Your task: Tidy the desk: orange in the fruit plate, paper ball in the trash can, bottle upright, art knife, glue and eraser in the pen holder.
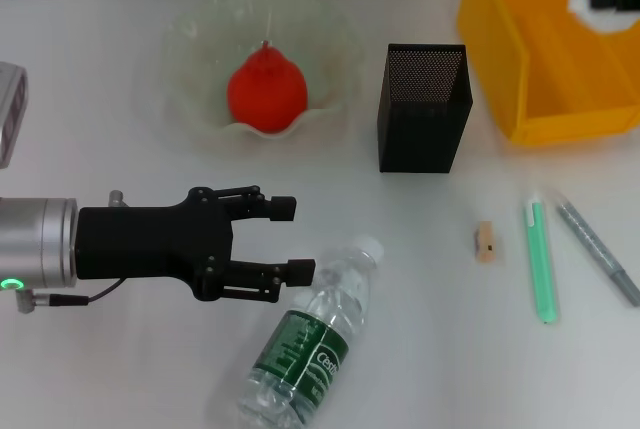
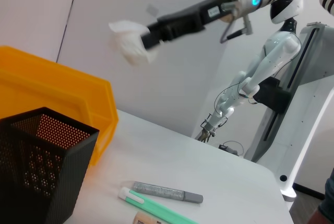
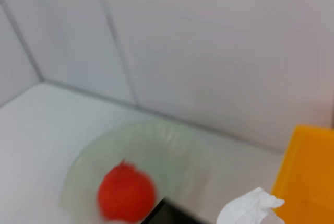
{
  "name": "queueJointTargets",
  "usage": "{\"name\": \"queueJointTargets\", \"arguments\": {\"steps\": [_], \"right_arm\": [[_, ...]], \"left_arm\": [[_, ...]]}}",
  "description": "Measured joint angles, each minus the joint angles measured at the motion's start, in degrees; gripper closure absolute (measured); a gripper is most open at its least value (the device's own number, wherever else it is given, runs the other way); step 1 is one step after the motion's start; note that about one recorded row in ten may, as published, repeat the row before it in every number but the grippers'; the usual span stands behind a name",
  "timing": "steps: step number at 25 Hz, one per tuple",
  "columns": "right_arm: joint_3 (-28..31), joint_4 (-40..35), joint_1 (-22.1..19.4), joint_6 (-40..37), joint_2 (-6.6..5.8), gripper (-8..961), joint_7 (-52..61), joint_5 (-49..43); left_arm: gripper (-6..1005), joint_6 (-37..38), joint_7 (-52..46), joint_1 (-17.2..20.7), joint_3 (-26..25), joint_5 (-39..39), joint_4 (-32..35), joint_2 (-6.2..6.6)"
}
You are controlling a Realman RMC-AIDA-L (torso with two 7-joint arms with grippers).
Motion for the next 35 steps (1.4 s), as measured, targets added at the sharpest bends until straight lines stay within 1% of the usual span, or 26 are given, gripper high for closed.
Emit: {"name": "queueJointTargets", "arguments": {"steps": [3, 4, 5, 8, 10, 14, 22, 25, 28, 30, 33, 35], "right_arm": [[1.23, 2.31, -0.10, 6.40, -0.25, 426, -1.06, -0.40], [1.11, 3.87, -0.18, 10.55, -0.20, 426, -1.17, -1.28], [1.11, 3.87, -0.18, 10.55, -0.20, 426, -1.17, -1.28], [0.77, 5.98, 0.28, 15.23, 0.15, 428, -1.18, -3.44], [0.04, 7.73, 0.97, 17.33, 0.23, 411, -1.03, -4.56], [-1.42, 10.16, 1.82, 18.65, 0.15, 376, -0.90, -4.79], [-1.70, 10.59, 1.56, 18.23, 0.14, 307, -0.97, -4.79], [-1.34, 10.51, 1.37, 16.16, -0.02, 281, -0.97, -4.56], [-0.91, 9.40, 0.86, 11.35, -0.16, 273, -1.35, -3.14], [-0.85, 8.03, -0.29, 6.84, -0.41, 272, -2.61, -0.57], [-0.66, 7.00, -3.20, -1.45, -1.43, 272, -6.00, 6.16], [0.29, 7.88, -5.51, -7.23, -2.29, 273, -9.13, 12.33]], "left_arm": [[152, 0.02, 0.00, 0.09, -0.02, -0.02, 0.00, 0.00], [152, 0.02, 0.00, 0.13, -0.04, -0.05, 0.00, 0.02], [152, 0.02, 0.00, 0.14, -0.07, -0.07, 0.00, 0.04], [152, 0.02, 0.00, 0.11, -0.08, -0.08, 0.00, 0.06], [152, 0.02, 0.00, 0.09, -0.09, -0.09, 0.00, 0.13], [153, 0.02, 0.00, 0.15, -0.15, -0.12, 0.00, 0.23], [153, 0.02, 0.00, 0.27, -0.27, -0.13, 0.00, 0.24], [154, 0.02, -0.14, 0.25, -0.27, -0.13, 0.00, 0.24], [154, 0.29, -0.55, 0.13, -0.55, -0.13, 0.00, 0.41], [154, 0.54, -0.77, 0.08, -0.80, -0.15, 0.08, 0.59], [154, 0.64, -1.05, 0.07, -0.89, -0.17, 0.23, 0.73], [155, 0.73, -2.02, 0.05, -0.89, -0.20, 0.49, 0.87]]}}
